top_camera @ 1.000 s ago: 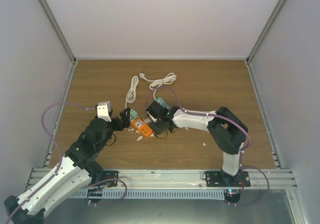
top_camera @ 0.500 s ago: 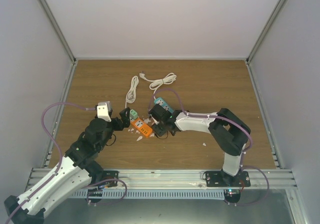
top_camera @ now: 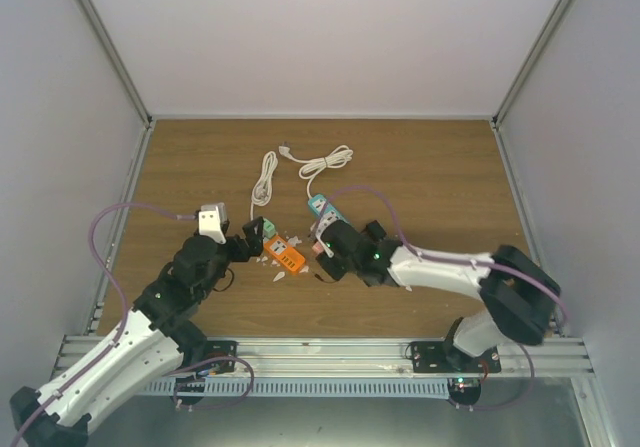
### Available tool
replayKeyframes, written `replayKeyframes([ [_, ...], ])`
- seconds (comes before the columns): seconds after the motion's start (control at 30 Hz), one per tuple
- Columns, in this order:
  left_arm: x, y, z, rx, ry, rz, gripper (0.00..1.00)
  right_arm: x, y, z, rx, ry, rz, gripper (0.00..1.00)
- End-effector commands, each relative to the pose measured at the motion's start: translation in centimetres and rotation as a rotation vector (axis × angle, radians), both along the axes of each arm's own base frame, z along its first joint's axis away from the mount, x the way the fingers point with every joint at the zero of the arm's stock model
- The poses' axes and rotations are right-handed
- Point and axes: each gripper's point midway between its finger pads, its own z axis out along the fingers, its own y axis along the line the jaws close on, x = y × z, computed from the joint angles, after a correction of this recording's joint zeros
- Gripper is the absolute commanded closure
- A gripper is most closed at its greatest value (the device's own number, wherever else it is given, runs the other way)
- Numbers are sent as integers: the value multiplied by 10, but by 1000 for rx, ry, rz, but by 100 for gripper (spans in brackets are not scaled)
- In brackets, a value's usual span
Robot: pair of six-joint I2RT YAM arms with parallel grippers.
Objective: Insert the plug
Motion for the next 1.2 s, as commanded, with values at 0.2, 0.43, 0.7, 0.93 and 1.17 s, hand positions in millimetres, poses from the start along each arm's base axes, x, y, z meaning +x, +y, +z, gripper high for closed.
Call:
replayKeyframes([
  [0.2, -12, -76, 10, -75, -15, -411, 1, -52, 1, 79, 226, -362, 79, 89],
  [0.43, -8, -109, 1, -37, 37, -564, 1, -79, -20, 104, 368, -422, 69, 87],
  [0.7, -52, -132, 30, -160, -21, -828, 1, -82, -26, 100, 346, -450, 44, 87],
  [0.93, -55, -152, 4, -177, 103, -917, 1, -87, -25, 91, 231, -524, 12, 87],
  [1.17, -63, -166, -9, -179, 138, -983, 1, -87, -29, 92, 225, -541, -10, 87],
])
